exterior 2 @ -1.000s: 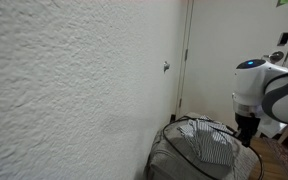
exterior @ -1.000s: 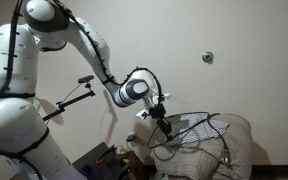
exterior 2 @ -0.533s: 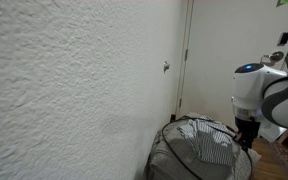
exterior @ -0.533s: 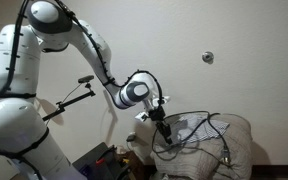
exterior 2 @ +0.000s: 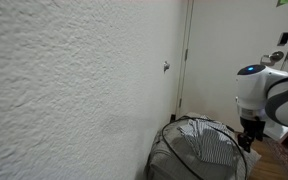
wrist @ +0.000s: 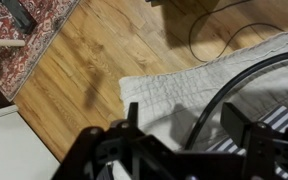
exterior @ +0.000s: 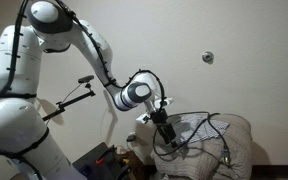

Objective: Untangle the wire

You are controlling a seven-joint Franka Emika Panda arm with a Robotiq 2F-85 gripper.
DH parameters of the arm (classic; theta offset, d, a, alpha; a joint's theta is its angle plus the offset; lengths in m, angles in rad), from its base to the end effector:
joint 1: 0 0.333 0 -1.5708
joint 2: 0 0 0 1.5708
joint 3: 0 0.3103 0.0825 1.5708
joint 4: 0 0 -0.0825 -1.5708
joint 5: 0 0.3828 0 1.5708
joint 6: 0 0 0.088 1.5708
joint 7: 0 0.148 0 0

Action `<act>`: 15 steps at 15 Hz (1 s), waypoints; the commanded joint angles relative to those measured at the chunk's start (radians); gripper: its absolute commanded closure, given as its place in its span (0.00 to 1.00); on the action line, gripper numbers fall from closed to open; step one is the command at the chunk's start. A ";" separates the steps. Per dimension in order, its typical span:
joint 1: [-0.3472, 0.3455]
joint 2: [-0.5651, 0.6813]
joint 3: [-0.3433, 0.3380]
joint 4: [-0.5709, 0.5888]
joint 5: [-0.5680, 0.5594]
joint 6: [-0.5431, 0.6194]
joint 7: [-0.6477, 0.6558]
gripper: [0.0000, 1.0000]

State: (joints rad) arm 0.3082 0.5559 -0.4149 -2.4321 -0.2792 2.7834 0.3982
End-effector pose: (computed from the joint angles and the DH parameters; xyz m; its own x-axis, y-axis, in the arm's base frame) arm 0.4373 -0.0757 0.0462 0.9720 -0.2098 -0.1061 -0.1659 -0.9320 0.3224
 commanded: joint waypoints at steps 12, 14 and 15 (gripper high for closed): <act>-0.225 -0.209 0.000 -0.008 -0.033 0.010 -0.220 0.00; -0.200 -0.163 -0.022 0.006 -0.068 0.043 -0.161 0.00; -0.223 -0.173 -0.006 0.005 -0.063 0.040 -0.176 0.00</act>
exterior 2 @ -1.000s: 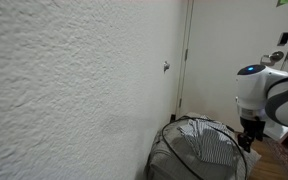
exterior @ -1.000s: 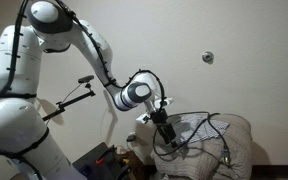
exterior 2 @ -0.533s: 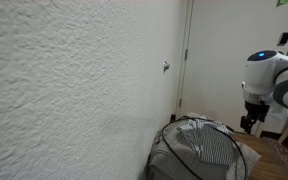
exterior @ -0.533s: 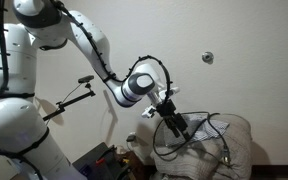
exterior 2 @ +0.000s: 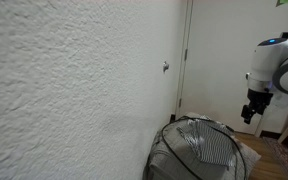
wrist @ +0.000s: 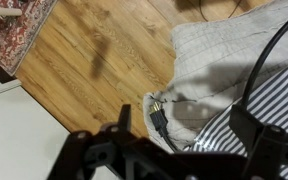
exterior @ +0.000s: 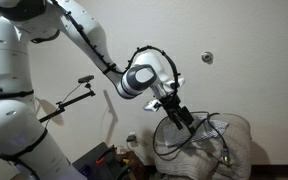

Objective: Untangle the wire

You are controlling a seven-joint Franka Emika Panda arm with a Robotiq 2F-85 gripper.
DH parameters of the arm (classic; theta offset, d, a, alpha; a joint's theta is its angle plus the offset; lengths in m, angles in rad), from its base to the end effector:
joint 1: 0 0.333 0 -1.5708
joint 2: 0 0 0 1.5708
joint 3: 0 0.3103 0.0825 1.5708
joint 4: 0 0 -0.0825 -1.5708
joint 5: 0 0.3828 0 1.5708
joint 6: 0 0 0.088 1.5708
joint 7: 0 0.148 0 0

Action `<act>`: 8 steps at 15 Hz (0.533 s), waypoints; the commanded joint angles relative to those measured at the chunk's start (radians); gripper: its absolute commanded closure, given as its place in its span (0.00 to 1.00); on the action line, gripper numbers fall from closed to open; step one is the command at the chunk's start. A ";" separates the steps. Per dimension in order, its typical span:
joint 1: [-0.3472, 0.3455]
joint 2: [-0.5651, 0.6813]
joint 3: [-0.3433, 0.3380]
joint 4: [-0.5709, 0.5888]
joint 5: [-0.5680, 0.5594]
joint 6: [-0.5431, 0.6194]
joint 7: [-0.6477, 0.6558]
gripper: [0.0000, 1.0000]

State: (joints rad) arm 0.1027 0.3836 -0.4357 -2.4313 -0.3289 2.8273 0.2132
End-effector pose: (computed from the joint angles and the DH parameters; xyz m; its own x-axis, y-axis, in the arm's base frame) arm 0.4598 -0.1669 0.1229 0.9799 -0.1964 0.0343 -0.1985 -0.9449 0.2603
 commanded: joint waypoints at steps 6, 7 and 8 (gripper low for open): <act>-0.032 -0.008 0.027 0.004 -0.013 -0.006 -0.003 0.00; -0.032 -0.008 0.028 0.004 -0.013 -0.006 -0.003 0.00; -0.032 -0.008 0.028 0.004 -0.013 -0.006 -0.003 0.00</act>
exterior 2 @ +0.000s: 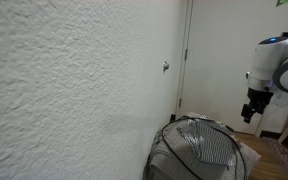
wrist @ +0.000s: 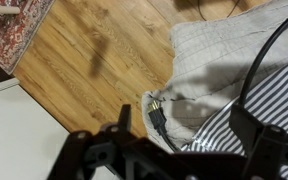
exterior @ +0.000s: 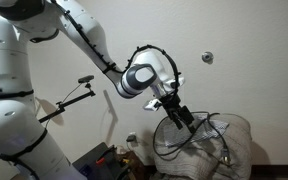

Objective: Untangle the wire

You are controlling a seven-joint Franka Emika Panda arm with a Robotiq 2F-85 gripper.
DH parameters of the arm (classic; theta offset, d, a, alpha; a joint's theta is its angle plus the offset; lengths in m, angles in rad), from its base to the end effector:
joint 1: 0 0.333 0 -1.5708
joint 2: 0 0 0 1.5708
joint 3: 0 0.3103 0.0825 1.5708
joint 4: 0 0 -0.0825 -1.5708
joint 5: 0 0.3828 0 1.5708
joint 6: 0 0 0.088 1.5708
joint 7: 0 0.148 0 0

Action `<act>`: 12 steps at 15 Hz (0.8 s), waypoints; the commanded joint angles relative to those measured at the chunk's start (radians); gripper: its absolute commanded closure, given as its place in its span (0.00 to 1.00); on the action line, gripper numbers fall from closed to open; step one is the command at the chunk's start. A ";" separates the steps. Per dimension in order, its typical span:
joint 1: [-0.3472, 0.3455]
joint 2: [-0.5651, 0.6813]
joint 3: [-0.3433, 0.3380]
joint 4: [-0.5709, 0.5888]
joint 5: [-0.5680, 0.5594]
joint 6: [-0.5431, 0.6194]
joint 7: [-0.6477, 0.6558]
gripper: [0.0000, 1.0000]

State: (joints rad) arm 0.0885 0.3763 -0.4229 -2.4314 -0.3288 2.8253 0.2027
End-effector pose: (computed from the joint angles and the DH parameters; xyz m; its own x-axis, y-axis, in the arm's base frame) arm 0.4605 -0.1669 0.1249 0.9812 -0.1896 0.0353 -0.1922 -0.9477 0.2546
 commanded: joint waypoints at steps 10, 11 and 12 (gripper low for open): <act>-0.173 0.034 0.122 0.159 -0.155 -0.133 -0.415 0.00; -0.221 0.043 0.165 0.171 -0.131 -0.109 -0.491 0.00; -0.293 0.055 0.229 0.187 -0.110 -0.097 -0.569 0.00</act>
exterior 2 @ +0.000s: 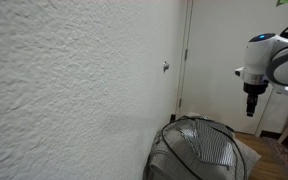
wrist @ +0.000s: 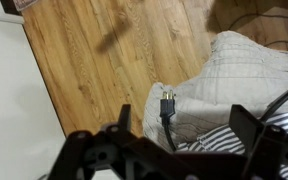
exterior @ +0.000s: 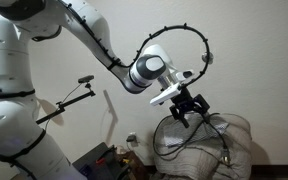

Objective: Untangle the wire

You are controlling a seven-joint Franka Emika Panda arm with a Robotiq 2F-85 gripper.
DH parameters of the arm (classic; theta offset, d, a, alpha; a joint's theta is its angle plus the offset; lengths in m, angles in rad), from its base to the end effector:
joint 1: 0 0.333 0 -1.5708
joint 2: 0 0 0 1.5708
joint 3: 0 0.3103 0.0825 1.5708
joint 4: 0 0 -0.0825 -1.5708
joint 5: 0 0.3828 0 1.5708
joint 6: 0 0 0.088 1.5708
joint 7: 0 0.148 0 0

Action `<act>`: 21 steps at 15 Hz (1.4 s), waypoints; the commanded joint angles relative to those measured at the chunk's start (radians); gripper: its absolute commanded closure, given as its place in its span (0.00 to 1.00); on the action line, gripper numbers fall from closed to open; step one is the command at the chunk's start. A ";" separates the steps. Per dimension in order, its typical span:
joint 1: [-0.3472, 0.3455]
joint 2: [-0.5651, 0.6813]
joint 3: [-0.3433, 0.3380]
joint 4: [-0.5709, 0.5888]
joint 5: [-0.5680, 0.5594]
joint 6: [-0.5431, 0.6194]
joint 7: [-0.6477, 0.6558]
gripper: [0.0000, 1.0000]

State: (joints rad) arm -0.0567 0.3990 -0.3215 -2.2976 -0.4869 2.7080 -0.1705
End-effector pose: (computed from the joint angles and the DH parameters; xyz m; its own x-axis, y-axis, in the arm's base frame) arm 0.4891 -0.1977 0.1392 0.9636 0.2380 -0.1219 0.2643 -0.9167 0.2997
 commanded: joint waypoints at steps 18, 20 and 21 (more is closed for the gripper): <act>-0.258 0.237 0.204 0.271 0.165 -0.034 -0.517 0.00; -0.276 0.274 0.231 0.296 0.182 -0.051 -0.549 0.00; -0.285 0.292 0.243 0.309 0.191 -0.059 -0.561 0.00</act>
State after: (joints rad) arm -0.3147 0.6389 -0.1161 -2.0437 -0.3260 2.6932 -0.6860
